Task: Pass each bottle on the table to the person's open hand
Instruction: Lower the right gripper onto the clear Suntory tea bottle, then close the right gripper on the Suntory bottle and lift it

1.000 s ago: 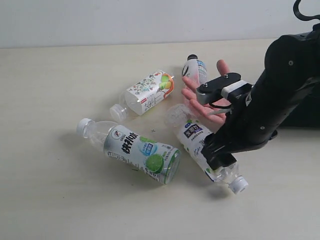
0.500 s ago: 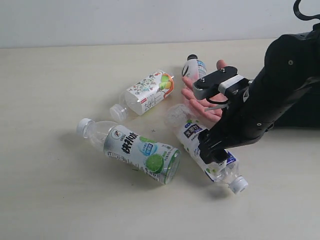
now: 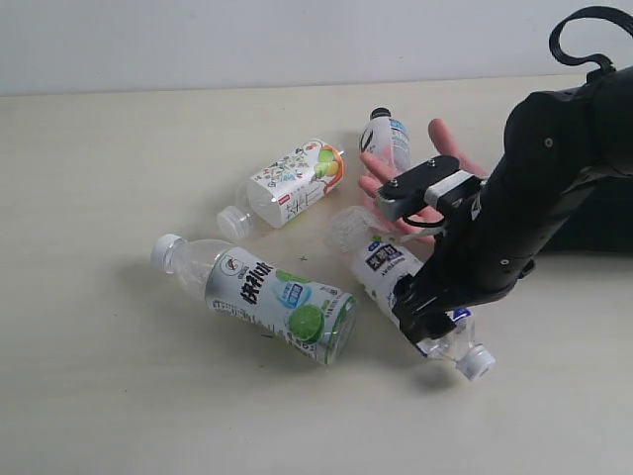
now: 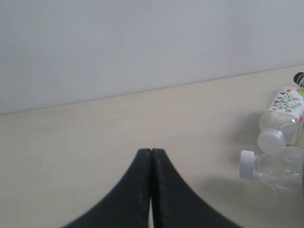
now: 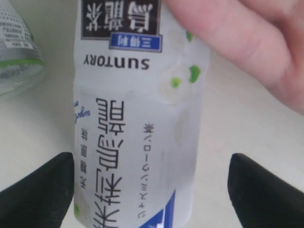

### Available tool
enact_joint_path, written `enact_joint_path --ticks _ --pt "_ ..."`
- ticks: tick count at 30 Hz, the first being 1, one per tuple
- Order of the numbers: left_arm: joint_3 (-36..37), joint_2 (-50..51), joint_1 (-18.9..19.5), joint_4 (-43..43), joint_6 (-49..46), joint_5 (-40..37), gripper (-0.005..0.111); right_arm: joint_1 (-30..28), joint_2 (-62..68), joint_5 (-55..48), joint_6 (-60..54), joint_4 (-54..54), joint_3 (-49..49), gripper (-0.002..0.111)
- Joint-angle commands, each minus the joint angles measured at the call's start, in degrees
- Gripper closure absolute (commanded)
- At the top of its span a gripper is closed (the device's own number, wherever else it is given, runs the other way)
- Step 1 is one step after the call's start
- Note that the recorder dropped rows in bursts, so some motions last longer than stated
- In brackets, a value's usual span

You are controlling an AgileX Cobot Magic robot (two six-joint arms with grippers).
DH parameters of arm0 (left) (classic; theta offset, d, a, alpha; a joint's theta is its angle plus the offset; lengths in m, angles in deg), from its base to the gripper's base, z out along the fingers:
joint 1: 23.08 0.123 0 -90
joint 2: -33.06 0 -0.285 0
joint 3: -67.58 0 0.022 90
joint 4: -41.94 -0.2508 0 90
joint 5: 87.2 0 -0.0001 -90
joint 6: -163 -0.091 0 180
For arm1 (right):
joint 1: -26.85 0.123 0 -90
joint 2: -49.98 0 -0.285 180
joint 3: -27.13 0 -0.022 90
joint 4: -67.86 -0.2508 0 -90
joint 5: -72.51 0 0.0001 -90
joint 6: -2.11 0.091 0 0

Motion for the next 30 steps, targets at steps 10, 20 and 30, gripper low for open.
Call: enact_joint_path --ticks 10,20,30 --pt "0.0 -0.4 0.1 0.3 -0.1 0.1 0.106 0.2 2.5 1.8 -3.8 -0.1 0.3 0.02" --pt "0.0 -0.4 0.1 0.3 -0.1 0.1 0.106 0.2 2.4 -2.5 -1.7 -0.1 0.3 0.057" --pt "0.0 -0.4 0.1 0.3 -0.1 0.1 0.106 0.2 2.4 -6.2 0.5 -0.1 0.3 0.108"
